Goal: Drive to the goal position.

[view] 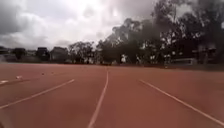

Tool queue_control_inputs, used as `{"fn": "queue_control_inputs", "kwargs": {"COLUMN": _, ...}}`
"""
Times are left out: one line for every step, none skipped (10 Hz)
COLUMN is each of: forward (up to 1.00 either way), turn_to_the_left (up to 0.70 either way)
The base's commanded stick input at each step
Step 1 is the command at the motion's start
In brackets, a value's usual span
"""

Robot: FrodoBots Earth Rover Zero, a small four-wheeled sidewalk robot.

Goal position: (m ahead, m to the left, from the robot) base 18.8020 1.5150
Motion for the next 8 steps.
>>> {"fn": "queue_control_inputs", "kwargs": {"forward": 0.60, "turn_to_the_left": 0.00}}
{"fn": "queue_control_inputs", "kwargs": {"forward": 0.60, "turn_to_the_left": 0.00}}
{"fn": "queue_control_inputs", "kwargs": {"forward": 0.60, "turn_to_the_left": 0.00}}
{"fn": "queue_control_inputs", "kwargs": {"forward": 0.60, "turn_to_the_left": 0.00}}
{"fn": "queue_control_inputs", "kwargs": {"forward": 0.60, "turn_to_the_left": 0.00}}
{"fn": "queue_control_inputs", "kwargs": {"forward": 0.60, "turn_to_the_left": 0.00}}
{"fn": "queue_control_inputs", "kwargs": {"forward": 0.60, "turn_to_the_left": 0.00}}
{"fn": "queue_control_inputs", "kwargs": {"forward": 0.60, "turn_to_the_left": 0.00}}
